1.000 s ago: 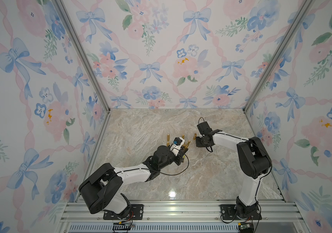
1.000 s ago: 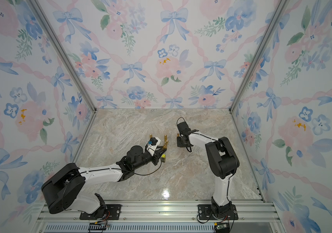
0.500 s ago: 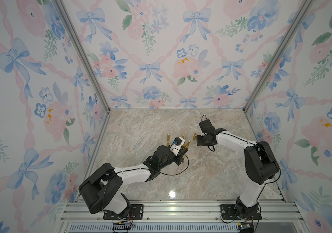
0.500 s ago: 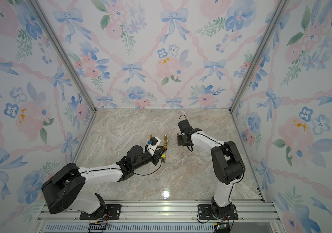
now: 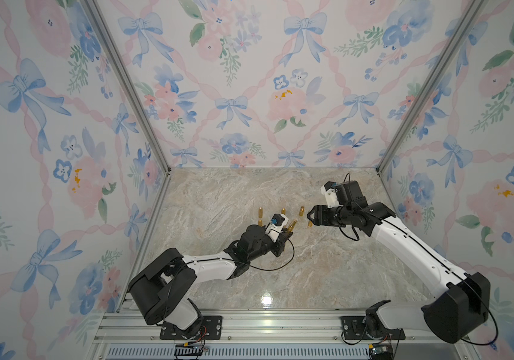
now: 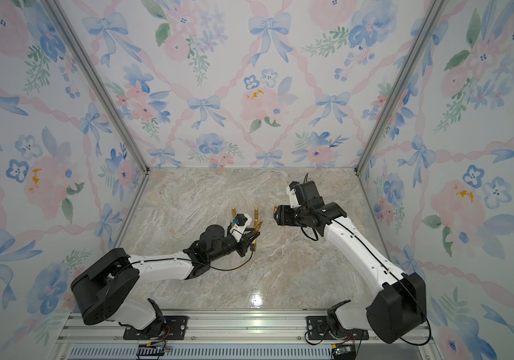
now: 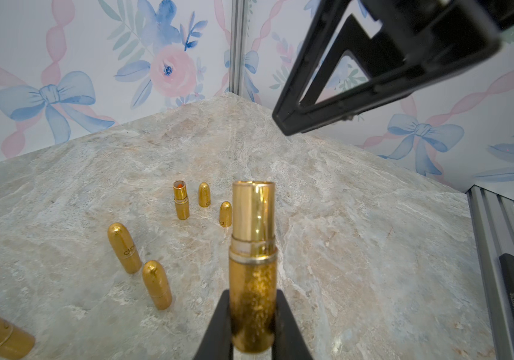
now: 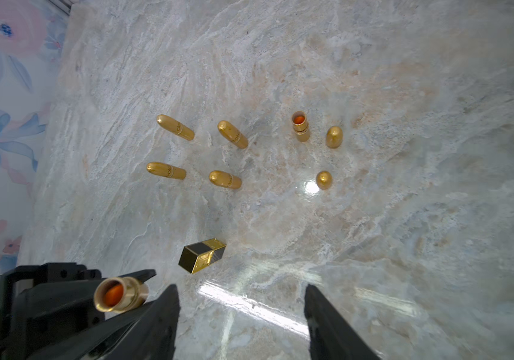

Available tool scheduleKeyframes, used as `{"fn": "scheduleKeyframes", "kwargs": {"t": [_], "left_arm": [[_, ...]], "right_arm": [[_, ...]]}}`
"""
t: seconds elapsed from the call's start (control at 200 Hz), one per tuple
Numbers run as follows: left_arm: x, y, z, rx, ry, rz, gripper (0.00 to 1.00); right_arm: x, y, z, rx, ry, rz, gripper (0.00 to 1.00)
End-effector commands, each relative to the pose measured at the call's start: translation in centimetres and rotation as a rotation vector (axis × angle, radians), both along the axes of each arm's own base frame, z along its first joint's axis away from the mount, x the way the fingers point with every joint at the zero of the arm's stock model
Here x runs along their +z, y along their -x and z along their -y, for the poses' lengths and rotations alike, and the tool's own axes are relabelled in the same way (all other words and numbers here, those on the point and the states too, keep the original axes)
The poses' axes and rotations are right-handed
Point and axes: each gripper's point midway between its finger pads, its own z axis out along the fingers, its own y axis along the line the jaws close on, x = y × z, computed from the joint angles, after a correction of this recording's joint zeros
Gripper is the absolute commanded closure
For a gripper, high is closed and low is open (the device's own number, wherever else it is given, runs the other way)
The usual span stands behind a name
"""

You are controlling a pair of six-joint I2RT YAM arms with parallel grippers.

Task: Open the lipstick cap
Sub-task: Place the lipstick at the center of the board.

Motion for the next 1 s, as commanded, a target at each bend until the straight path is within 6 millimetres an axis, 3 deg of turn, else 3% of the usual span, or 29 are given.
{"fn": "scheduleKeyframes", "kwargs": {"t": [0.0,0.165,0.315,0.675,0.995], "left_arm": [[1.4,-0.8,0.6,-0.006,0.025,0.038,1.0],[1.6,-0.7,1.0,-0.03,0.028,0.041,1.0],[1.6,-0.3,1.3,-0.057,0.031,0.037,1.0],[1.5,0.1,1.4,-0.077,0.027,0.036,1.0],[1.4,0.0,1.4,-0.077,0.017,0.037,1.0]], "right_arm": [[0.7,3.4,-2.6,0.101,-0.17,-0.115,0.35],[1.4,4.0,-4.9,0.148,-0.277,-0.145,0.35],[0.5,3.6,-6.0,0.169,-0.262,-0.163,0.38],[-1.4,1.6,-7.1,0.169,-0.214,-0.163,0.55],[-2.4,1.3,-7.4,0.181,-0.19,-0.165,0.67]]}}
